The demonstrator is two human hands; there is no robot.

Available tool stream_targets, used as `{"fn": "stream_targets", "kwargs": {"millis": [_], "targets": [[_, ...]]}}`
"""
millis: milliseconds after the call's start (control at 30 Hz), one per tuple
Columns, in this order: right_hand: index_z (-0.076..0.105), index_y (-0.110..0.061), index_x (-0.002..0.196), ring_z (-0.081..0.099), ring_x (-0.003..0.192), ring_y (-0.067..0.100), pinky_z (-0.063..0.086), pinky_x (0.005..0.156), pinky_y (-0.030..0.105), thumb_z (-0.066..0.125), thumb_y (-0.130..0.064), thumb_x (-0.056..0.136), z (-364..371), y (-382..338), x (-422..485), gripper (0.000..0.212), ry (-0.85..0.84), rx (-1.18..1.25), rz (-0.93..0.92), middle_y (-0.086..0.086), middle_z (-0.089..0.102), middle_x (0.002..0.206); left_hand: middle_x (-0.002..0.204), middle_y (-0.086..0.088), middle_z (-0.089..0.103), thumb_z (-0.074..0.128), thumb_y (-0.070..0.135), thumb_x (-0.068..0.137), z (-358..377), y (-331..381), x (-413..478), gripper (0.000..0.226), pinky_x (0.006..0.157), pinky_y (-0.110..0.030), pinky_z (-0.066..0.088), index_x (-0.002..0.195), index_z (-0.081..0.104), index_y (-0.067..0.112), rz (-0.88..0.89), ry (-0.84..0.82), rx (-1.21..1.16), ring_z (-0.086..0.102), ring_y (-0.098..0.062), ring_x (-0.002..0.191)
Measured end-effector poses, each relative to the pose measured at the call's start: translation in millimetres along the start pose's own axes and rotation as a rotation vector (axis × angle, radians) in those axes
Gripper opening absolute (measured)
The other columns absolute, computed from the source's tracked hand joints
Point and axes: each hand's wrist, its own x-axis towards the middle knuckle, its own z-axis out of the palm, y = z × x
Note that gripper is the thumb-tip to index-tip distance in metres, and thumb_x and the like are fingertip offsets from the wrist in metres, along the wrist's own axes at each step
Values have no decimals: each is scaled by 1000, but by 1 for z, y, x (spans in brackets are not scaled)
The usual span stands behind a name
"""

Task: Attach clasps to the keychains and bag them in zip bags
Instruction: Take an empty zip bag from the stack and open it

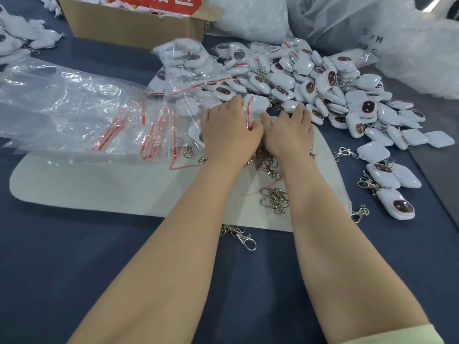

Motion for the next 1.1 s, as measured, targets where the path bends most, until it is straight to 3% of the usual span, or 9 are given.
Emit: {"fn": "stream_targets", "kwargs": {"millis": [167, 300, 367, 467, 600, 700, 833, 967, 1100], "targets": [[24, 1, 150, -2, 149, 24, 4, 119, 41, 25, -54, 100, 2, -1, 2, 74, 24, 25, 38, 9, 4, 163, 100, -8, 66, 53, 32, 83, 2, 0, 0, 30, 94, -35, 33, 104, 56, 11, 1, 17, 4, 55, -30, 102], [32, -2, 147, 9, 147, 28, 7, 118, 40, 34, -47, 101, -2, 0, 2, 64, 197, 183, 28, 10, 18, 159, 101, -6, 65, 52, 31, 83, 3, -2, 1, 28, 96, -35, 32, 104, 55, 12, 7, 5, 7, 54, -29, 103], [40, -3, 142, 26, 139, 28, 16, 115, 28, 43, -35, 101, -5, 0, 2, 52, 330, 364, -29, 15, 30, 150, 100, -6, 64, 53, 31, 82, 4, -2, 1, 27, 96, -36, 33, 102, 55, 12, 5, 3, -1, 54, -29, 101], [49, -1, 126, 46, 111, 19, 33, 91, 3, 54, -13, 96, -9, -3, 1, 33, 427, 760, -73, 13, 42, 130, 98, -6, 64, 53, 31, 82, 4, -2, 1, 27, 96, -35, 33, 101, 55, 12, 1, 1, -15, 54, -28, 100], [41, -12, 112, 63, 84, 16, 56, 83, 29, 54, 1, 91, -11, -6, 1, 27, 267, 1202, 7, 8, 51, 111, 98, -6, 64, 52, 31, 82, 4, -2, 1, 26, 96, -35, 32, 101, 55, 12, -1, 0, -9, 54, -28, 101], [41, -12, 118, 58, 63, 4, 51, 70, 19, 60, -4, 91, -12, -5, 4, 34, 119, 1399, 118, 3, 55, 97, 96, -5, 64, 53, 31, 82, 4, -2, 1, 26, 97, -36, 33, 101, 55, 12, -1, 3, -19, 54, -28, 100], [62, -5, 98, 51, 62, 8, 45, 60, 18, 61, -8, 93, -15, -2, 6, 6, 0, 1615, 172, 1, 59, 76, 97, -4, 64, 53, 32, 83, 5, -3, 1, 29, 98, -36, 32, 104, 56, 13, -1, 7, -26, 54, -27, 100], [56, -10, 95, 61, 80, 20, 55, 63, 27, 53, -15, 99, -19, -5, 2, 7, -117, 1835, 171, 7, 59, 93, 100, -5, 64, 53, 32, 84, 5, -3, 1, 29, 98, -35, 31, 105, 55, 12, 0, 8, -14, 54, -27, 102], [51, -6, 101, 64, 61, 16, 55, 58, 23, 50, -15, 100, -18, -11, -2, 9, -92, 1732, 139, 12, 60, 91, 103, -5, 65, 52, 33, 85, 6, -3, 1, 31, 98, -36, 31, 107, 55, 12, 4, 10, -3, 54, -27, 105]]}}
